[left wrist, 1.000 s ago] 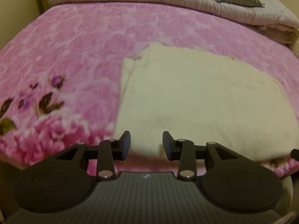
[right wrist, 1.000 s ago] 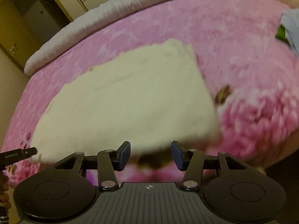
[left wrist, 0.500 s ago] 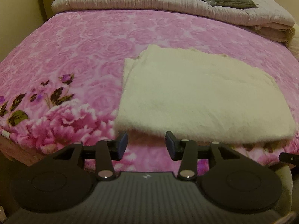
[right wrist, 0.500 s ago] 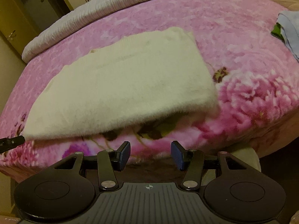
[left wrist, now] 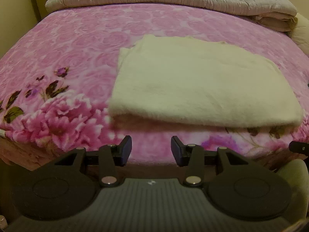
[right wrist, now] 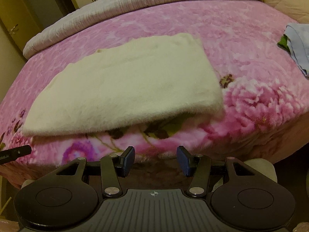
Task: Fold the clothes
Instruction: 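Raise both grippers away from the folded sweater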
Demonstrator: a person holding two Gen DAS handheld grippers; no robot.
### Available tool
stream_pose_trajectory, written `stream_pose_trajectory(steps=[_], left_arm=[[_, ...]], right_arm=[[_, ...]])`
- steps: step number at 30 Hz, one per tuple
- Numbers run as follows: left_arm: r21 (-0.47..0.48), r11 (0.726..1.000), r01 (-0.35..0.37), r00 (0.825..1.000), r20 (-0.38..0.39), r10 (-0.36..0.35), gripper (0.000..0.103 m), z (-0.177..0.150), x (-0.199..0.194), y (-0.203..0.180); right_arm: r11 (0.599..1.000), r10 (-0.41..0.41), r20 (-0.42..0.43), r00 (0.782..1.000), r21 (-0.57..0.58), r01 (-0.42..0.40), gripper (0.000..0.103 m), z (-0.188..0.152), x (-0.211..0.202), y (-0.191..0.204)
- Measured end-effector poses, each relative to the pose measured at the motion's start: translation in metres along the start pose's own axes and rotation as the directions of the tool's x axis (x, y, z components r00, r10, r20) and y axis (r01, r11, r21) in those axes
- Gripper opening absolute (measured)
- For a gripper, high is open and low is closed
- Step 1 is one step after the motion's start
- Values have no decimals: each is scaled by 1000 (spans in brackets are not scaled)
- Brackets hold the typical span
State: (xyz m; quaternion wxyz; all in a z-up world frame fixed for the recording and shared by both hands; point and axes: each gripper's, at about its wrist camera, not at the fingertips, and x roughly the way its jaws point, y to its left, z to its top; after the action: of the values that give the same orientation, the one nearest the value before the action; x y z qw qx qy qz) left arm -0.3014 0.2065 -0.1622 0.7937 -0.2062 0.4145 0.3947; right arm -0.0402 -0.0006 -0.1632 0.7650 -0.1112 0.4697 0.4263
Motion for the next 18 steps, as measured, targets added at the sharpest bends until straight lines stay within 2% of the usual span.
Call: stream_pose_trajectory(steps=[18], left_arm=[[-12,1000,-22,1000,-9,22,40,2,6,8]], right_arm=[[999,15,21,1000,-47,-14,52,11,3,10]])
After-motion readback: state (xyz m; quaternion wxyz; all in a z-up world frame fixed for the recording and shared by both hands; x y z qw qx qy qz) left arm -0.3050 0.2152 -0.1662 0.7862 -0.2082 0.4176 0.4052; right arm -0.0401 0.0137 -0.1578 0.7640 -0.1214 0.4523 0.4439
